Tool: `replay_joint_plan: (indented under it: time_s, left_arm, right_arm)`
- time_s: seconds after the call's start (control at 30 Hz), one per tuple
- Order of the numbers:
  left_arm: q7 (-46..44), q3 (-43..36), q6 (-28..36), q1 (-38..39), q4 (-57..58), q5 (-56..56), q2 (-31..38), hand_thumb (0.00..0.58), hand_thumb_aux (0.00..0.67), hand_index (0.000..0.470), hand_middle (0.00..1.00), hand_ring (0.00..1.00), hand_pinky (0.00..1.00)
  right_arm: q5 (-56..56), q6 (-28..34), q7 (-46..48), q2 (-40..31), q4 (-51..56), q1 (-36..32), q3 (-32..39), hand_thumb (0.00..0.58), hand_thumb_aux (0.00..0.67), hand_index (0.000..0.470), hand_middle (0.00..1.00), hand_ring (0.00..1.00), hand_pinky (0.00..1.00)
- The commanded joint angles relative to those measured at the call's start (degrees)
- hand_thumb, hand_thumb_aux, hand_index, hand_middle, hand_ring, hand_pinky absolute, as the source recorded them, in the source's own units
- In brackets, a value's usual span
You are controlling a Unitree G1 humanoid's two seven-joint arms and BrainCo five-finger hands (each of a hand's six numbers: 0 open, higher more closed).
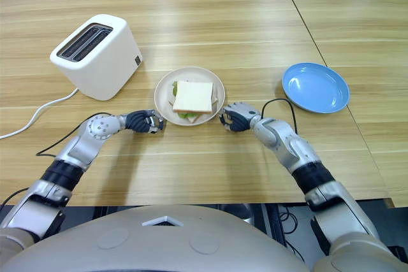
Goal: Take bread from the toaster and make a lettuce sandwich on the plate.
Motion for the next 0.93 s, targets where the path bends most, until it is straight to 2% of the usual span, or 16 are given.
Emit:
replay_joint_plan:
  time_s: [0.03,0.07,0.1,0.13,0.17,0.2,0.23,0.37,0.43,0.5,0.6,0.77,0.93]
  left_arm:
    - [5.53,-1.05,0.55,-3.27,9.36,2.74,-2.79,0.503,0.426,0.292,1.0,1.0,1.0]
    - [6.95,-0.63,0.34,-4.01,10.18,2.73,-3.42,0.436,0.336,0.231,1.0,1.0,1.0]
    - [8.27,-0.15,0.01,-4.64,10.81,2.54,-3.92,0.0,0.0,0.0,1.0,1.0,1.0]
    - [9.37,0.23,-0.38,-5.12,11.34,2.37,-4.2,0.0,0.0,0.0,0.9,0.9,0.9]
    - [11.04,1.13,-0.41,-5.85,12.0,2.17,-4.44,0.0,0.0,0.0,0.9,0.9,0.9]
    - [12.37,1.85,-0.51,-6.38,12.5,1.99,-4.55,0.0,0.0,0.0,0.04,0.04,0.04]
    - [14.11,3.26,-0.87,-6.89,12.74,1.34,-4.48,0.0,0.0,0.0,0.0,0.0,0.0]
    - [20.16,9.01,-2.05,-8.32,13.11,-1.85,-4.43,0.0,0.0,0.0,0.0,0.0,0.0]
    - [23.9,12.1,-5.4,-8.95,13.1,-3.9,-5.35,0.0,0.0,0.0,0.0,0.0,0.0]
    - [27.23,14.73,-11.21,-9.22,12.89,-6.36,-7.22,0.0,0.0,0.0,0.0,0.0,0.0]
    - [27.53,17.48,-16.72,-9.43,13.45,-11.99,-12.19,0.0,0.0,0.0,0.0,0.0,0.0]
    - [29.53,21.89,-19.21,-12.25,19.87,-18.23,-18.87,0.0,0.0,0.0,0.0,0.0,0.0]
    - [29.67,24.04,-22.1,-15.01,27.13,-20.59,-20.82,0.0,0.0,0.0,0.0,0.0,0.0]
  right_arm:
    - [-7.22,2.63,-7.69,-0.79,7.82,-4.48,2.04,0.553,0.525,0.361,0.86,0.86,0.86]
    - [-7.77,2.69,-9.57,-0.91,8.46,-5.6,1.87,0.509,0.436,0.299,0.52,0.52,0.52]
    - [-8.27,2.84,-11.55,-1.07,8.74,-6.35,1.57,0.288,0.194,0.133,0.0,0.0,0.0]
    - [-8.61,2.93,-13.05,-1.21,8.85,-6.72,1.35,0.0,0.0,0.0,0.0,0.0,0.0]
    - [-8.25,2.72,-14.14,-1.54,8.33,-6.55,0.72,0.0,0.0,0.0,0.0,0.0,0.0]
    - [-7.79,2.56,-14.9,-1.89,7.69,-6.15,0.18,0.0,0.0,0.0,0.0,0.0,0.0]
    - [-6.43,1.79,-15.81,-2.42,6.3,-5.21,-1.02,0.0,0.0,0.0,0.0,0.0,0.0]
    - [4.26,-4.09,-16.67,-2.49,-0.1,-0.16,-7.43,0.0,0.0,0.0,0.0,0.0,0.0]
    - [12.85,-7.85,-16.31,-0.65,-3.79,2.9,-11.49,0.0,0.0,0.0,0.0,0.0,0.0]
    - [14.0,-8.78,-19.21,0.54,-5.61,4.24,-14.17,0.0,0.0,0.0,0.0,0.0,0.0]
    - [21.44,-11.42,-19.85,4.86,-3.2,4.17,-17.77,0.0,0.0,0.0,0.0,0.0,0.0]
    - [40.37,-13.93,-13.44,14.11,1.17,2.9,-24.1,0.0,0.0,0.0,0.0,0.0,0.0]
    - [42.94,-17.27,-10.72,16.88,8.06,0.11,-26.28,0.0,0.0,0.0,0.0,0.0,0.0]
